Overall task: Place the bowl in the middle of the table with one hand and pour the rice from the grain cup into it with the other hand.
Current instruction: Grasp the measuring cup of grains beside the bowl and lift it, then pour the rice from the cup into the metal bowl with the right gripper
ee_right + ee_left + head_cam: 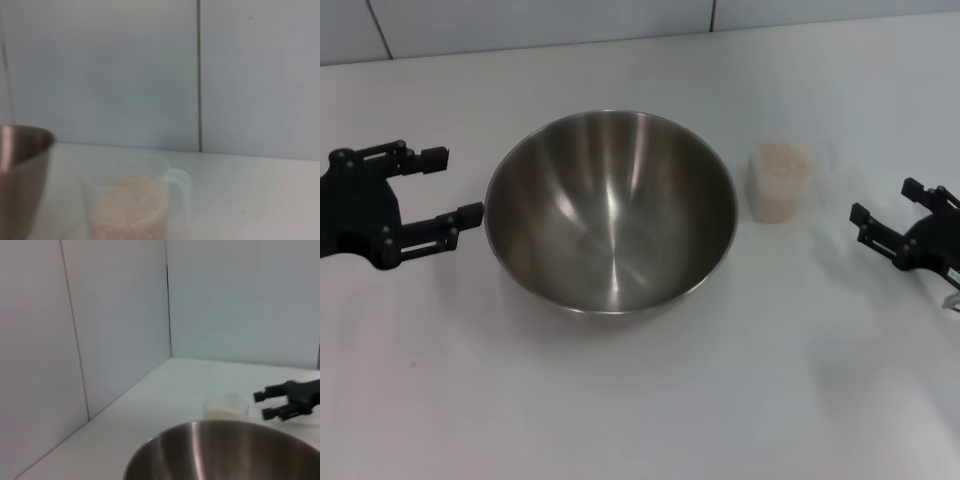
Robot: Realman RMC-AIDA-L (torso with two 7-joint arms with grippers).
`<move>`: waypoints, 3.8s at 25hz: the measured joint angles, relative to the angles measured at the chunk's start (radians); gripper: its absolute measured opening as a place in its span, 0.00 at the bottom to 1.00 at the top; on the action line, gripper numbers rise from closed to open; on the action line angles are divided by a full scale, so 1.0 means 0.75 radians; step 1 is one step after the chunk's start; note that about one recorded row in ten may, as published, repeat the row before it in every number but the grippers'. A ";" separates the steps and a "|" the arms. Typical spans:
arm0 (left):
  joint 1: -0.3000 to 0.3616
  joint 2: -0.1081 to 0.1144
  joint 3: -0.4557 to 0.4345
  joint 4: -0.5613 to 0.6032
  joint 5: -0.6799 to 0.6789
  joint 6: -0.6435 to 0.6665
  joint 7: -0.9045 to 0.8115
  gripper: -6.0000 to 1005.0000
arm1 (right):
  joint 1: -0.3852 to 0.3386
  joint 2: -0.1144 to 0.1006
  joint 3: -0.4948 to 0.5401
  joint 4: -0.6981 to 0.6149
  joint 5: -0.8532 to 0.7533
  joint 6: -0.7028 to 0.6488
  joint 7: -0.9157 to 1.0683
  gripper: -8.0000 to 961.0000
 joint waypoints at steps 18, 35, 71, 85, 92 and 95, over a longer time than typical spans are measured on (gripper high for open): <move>-0.018 0.000 -0.047 -0.090 0.018 0.032 0.025 0.70 | 0.181 0.002 0.014 0.052 0.005 0.174 0.012 0.85; -0.049 0.000 -0.042 -0.115 0.044 0.040 0.010 0.70 | 0.200 0.007 0.033 0.051 0.041 0.147 0.012 0.80; -0.086 -0.001 -0.023 -0.067 0.199 0.070 -0.092 0.70 | 0.168 0.009 0.160 0.046 0.113 -0.415 -0.226 0.03; -0.088 -0.001 -0.005 -0.053 0.208 0.077 -0.116 0.70 | 0.484 0.016 0.148 0.461 0.052 -0.518 -1.876 0.04; -0.091 -0.001 -0.004 -0.053 0.208 0.078 -0.123 0.70 | 0.533 0.019 0.163 0.651 -0.034 -0.398 -2.773 0.05; -0.094 0.000 0.003 -0.053 0.209 0.079 -0.127 0.70 | 0.534 0.019 0.166 0.669 -0.055 -0.388 -2.983 0.05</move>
